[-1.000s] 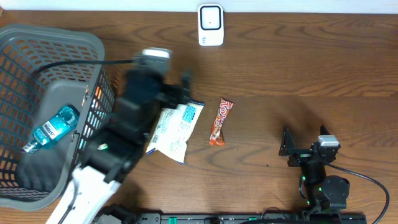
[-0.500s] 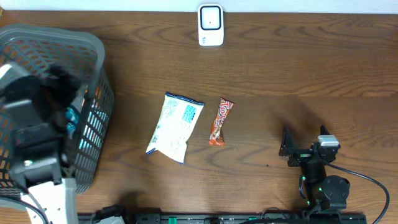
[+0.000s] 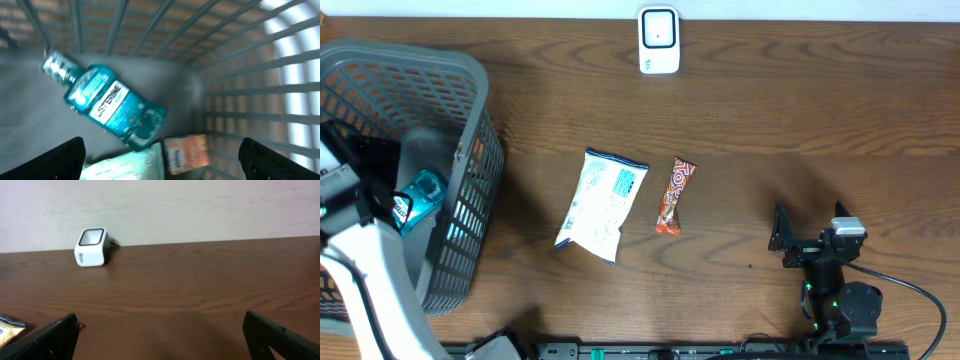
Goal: Scan the item barcode
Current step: 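Reach the left gripper into the basket toward the Listerine bottle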
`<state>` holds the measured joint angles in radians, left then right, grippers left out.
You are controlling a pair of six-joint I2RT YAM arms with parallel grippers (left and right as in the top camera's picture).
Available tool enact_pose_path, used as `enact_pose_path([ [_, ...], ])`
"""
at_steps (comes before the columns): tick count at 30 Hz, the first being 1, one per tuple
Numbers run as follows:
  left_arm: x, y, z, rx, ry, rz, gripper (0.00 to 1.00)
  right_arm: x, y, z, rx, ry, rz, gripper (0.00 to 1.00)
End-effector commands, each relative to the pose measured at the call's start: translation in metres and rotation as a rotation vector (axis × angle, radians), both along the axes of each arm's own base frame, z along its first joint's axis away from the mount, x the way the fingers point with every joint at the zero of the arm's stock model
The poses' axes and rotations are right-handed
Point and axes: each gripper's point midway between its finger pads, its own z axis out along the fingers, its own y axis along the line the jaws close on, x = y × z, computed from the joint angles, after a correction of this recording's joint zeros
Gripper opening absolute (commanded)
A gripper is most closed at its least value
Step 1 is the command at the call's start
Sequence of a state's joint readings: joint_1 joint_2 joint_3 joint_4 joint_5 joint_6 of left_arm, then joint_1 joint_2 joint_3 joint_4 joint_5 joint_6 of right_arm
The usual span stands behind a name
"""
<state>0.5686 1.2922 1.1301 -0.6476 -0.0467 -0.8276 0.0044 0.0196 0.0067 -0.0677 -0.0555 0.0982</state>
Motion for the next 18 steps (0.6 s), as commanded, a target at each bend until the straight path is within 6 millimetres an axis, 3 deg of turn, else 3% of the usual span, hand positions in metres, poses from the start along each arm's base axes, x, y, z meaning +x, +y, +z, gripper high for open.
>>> enact_pose_path([
  [1,0.0,0.004,-0.025,-0.137,0.007,0.151,0.98,0.0,0.001,-0.002,0.001,0.005,0.004,0.99],
  [6,-0.002,0.007,-0.063,-0.303,0.015,0.393,0.98,0.0,0.001,-0.002,0.001,0.006,0.004,0.99],
  [18,0.016,0.023,-0.096,-0.328,0.004,0.477,0.98,0.0,0.001,-0.002,0.001,0.005,0.004,0.99],
])
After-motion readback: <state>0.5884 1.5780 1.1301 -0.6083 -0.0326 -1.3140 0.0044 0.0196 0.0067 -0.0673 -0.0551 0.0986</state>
